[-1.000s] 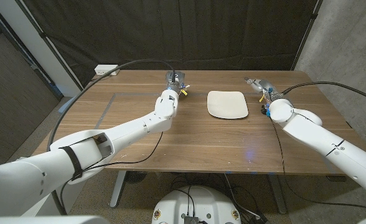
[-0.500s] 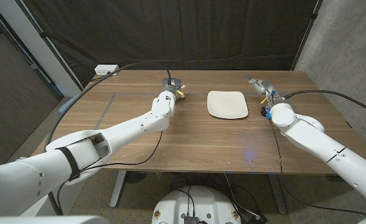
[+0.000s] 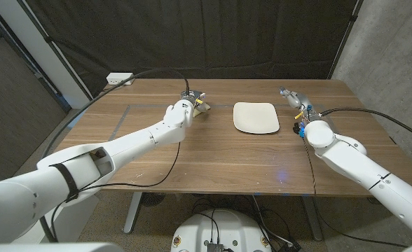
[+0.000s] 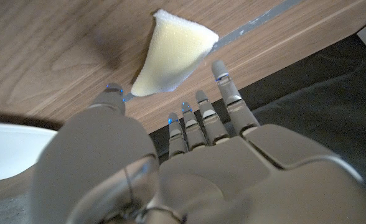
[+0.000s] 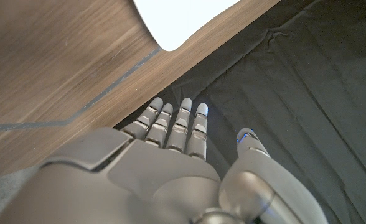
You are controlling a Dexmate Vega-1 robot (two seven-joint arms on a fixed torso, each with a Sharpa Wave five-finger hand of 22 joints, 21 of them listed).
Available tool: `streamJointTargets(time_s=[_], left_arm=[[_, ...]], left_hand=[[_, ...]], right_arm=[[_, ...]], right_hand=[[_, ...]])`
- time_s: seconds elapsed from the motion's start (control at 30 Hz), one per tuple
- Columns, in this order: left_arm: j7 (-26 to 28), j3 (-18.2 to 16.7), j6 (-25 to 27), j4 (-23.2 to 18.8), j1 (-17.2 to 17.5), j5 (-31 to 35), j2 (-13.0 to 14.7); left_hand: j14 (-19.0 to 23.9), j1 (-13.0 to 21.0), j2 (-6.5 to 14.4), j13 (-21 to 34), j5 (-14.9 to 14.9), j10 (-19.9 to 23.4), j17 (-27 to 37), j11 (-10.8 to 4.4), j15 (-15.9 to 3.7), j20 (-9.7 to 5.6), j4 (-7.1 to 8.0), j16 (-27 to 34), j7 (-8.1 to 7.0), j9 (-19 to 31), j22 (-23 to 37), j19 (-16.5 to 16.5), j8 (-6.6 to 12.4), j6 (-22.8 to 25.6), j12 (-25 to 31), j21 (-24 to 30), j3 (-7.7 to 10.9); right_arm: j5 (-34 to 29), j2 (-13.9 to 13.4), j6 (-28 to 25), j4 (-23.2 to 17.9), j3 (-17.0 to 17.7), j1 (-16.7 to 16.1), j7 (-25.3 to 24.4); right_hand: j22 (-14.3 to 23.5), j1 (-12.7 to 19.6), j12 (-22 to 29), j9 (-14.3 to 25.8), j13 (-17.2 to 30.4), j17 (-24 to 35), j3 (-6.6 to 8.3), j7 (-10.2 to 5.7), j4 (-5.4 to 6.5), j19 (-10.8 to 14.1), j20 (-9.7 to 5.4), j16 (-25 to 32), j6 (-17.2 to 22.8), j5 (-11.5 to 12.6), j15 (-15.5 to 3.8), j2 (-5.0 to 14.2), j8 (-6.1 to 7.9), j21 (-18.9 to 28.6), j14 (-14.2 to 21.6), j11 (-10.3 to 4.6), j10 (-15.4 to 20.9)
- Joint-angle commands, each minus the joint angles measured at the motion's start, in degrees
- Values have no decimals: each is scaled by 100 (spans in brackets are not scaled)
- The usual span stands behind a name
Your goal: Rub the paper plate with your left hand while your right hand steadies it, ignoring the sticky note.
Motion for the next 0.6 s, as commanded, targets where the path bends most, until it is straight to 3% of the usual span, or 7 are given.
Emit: streamJointTargets(time_s=[0.03,0.2,0.27,0.43,0.6], left_arm=[[970,-957,-798,-1136,815,-594,593],[1839,-1544,-1702,-1189,1277,-1098,676],[2055,-1672,-2053,-1077,1350,-1226,678],[2562,-1935,-2984,-696,1493,-1526,644],[2825,-2104,-3480,-479,1577,-1668,602]], left_hand=[[-411,-278,92,-6,35,-437,5,67,139,112,141,-15,-16,7,19,-438,12,-436,38,-316,-118],[-636,-544,193,-9,28,-715,10,163,187,48,268,-5,-38,5,29,-682,41,-604,43,-495,-203],[-752,-679,264,-14,27,-784,10,183,204,-88,313,-2,-83,0,35,-879,60,-644,64,-613,-237],[-933,-836,358,-22,30,-871,4,171,197,-232,332,-8,-182,-9,42,-1105,71,-707,87,-759,-273],[-1152,-975,442,-35,32,-1111,-7,118,186,-331,328,-22,-283,-18,48,-1312,63,-785,56,-899,-304]], right_arm=[[26,53,17,-155,3,-115,-133],[52,96,129,-140,16,-142,-145],[44,95,199,-115,11,-134,-125],[12,69,208,-115,-5,-69,-73],[91,107,435,27,20,-14,45]], right_hand=[[7,28,1,10,19,11,26,20,-9,51,-17,10,-10,24,-12,-26,-5,-21,72,28,28],[7,26,-1,10,20,11,22,19,-12,53,-14,8,-13,21,-10,-40,-4,-22,70,14,19],[7,26,-1,10,20,11,21,18,-14,50,-11,8,-14,21,-3,-46,-4,-24,69,14,19],[7,25,-2,9,20,10,14,23,-26,41,5,4,-42,16,10,-78,-11,-34,63,28,9],[7,3,-23,9,20,14,-5,11,-25,38,16,-5,-104,10,25,-114,-28,-41,34,40,-53]])
